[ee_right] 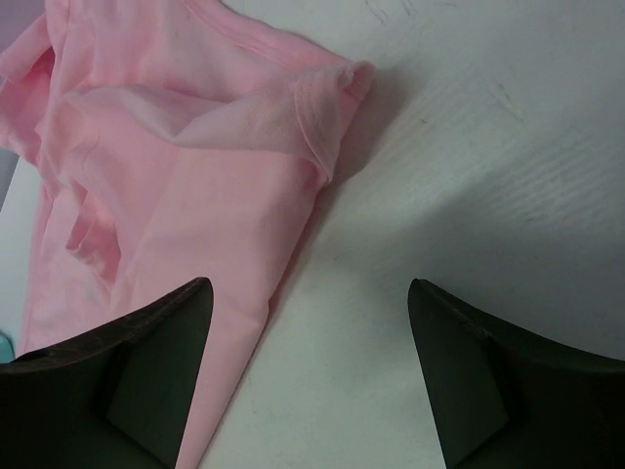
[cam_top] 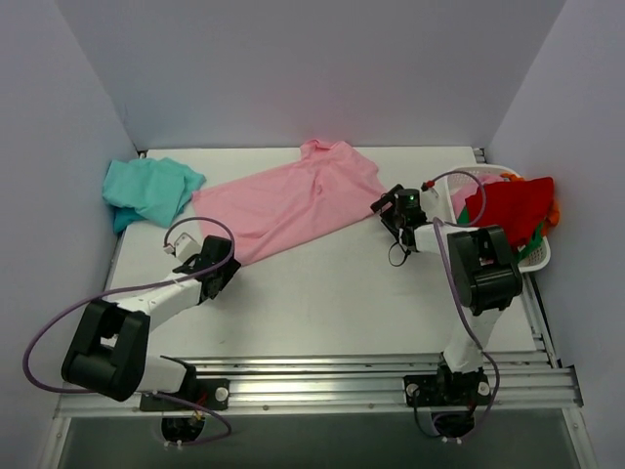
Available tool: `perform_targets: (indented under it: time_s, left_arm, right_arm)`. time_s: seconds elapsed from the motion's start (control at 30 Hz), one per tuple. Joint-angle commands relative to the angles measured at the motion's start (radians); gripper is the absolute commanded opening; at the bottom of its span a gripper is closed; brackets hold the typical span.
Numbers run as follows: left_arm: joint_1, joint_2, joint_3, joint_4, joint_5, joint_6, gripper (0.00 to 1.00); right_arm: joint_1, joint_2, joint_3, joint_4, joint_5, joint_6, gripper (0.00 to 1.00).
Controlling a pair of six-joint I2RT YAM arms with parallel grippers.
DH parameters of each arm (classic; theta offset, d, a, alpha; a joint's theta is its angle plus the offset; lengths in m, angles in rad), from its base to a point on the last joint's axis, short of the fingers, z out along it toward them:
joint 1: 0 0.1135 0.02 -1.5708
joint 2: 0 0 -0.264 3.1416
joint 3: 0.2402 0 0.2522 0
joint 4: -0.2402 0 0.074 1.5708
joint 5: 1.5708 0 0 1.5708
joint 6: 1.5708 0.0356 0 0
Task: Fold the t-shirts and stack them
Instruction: Fold the flattened tshirt in 1/3 of the way
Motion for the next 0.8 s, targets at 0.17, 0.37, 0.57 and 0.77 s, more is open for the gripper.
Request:
perform_targets:
  time_s: [0.17,0.37,0.57,0.77]
  left_arm:
    - [0.047,0.118,0.076,0.128,0.039,0.032,0.74]
    - [0.062,0.158,0.096,0.152,0.042,0.038,0.74]
    - [0.075,0.193,0.104,0.180,0.047,0.043,0.73]
    - [0.078,0.219,0.119,0.186,0.060,0.044,0.72]
  right_arm:
    - [-0.040,0.123,0.165,0.026,-0.002,-0.005,0.76]
    - [-0.058,0.210,0.239,0.038,-0.016,-0.002,0.69]
    - [-0.067,0.273,0.282,0.055,-0.036,0.006,0.28]
    - [-0.080,0.271,0.270,0.040,-0.033,0.010,0.00]
